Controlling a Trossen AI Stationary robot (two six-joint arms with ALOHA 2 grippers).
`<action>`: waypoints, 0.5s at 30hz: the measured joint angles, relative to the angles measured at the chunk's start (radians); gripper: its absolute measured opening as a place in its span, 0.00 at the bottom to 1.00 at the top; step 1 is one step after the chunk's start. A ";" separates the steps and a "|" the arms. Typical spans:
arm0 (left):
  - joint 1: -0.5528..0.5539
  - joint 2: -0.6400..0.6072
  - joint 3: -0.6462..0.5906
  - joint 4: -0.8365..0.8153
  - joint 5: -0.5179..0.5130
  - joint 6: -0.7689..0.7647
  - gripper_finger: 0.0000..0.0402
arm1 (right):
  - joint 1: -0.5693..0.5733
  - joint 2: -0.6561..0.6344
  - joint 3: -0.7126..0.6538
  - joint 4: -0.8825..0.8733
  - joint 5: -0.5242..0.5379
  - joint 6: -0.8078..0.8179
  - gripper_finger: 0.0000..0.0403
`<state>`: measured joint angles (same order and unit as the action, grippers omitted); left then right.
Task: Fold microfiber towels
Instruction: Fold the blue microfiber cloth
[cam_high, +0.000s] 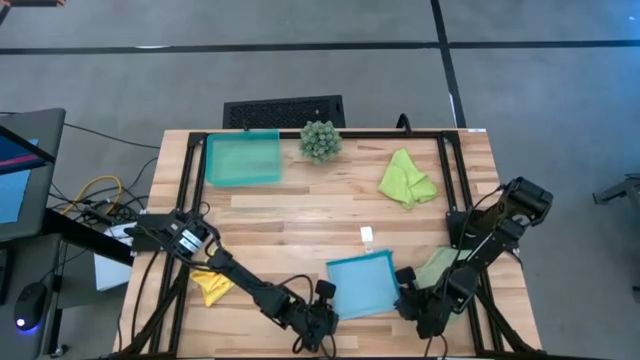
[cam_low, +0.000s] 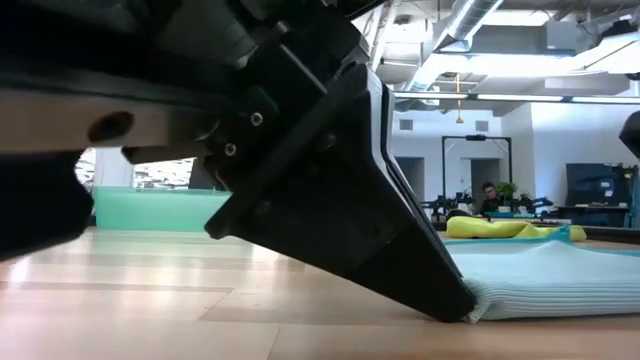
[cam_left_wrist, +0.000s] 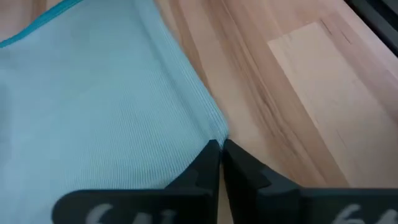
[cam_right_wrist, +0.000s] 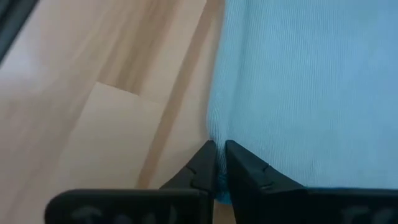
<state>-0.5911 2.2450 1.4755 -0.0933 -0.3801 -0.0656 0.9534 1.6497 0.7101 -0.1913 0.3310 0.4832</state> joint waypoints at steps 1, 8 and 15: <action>-0.005 0.000 0.000 0.005 -0.006 -0.001 0.01 | 0.003 0.000 0.000 0.005 -0.005 0.006 0.13; -0.039 -0.010 -0.002 0.038 0.001 -0.054 0.00 | 0.015 -0.001 0.067 0.013 -0.066 0.006 0.13; -0.070 -0.049 -0.002 0.058 -0.119 -0.130 0.00 | 0.002 -0.002 0.148 -0.057 -0.098 -0.012 0.13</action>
<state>-0.6607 2.1958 1.4738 -0.0357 -0.4991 -0.1954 0.9552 1.6481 0.8583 -0.2483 0.2332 0.4708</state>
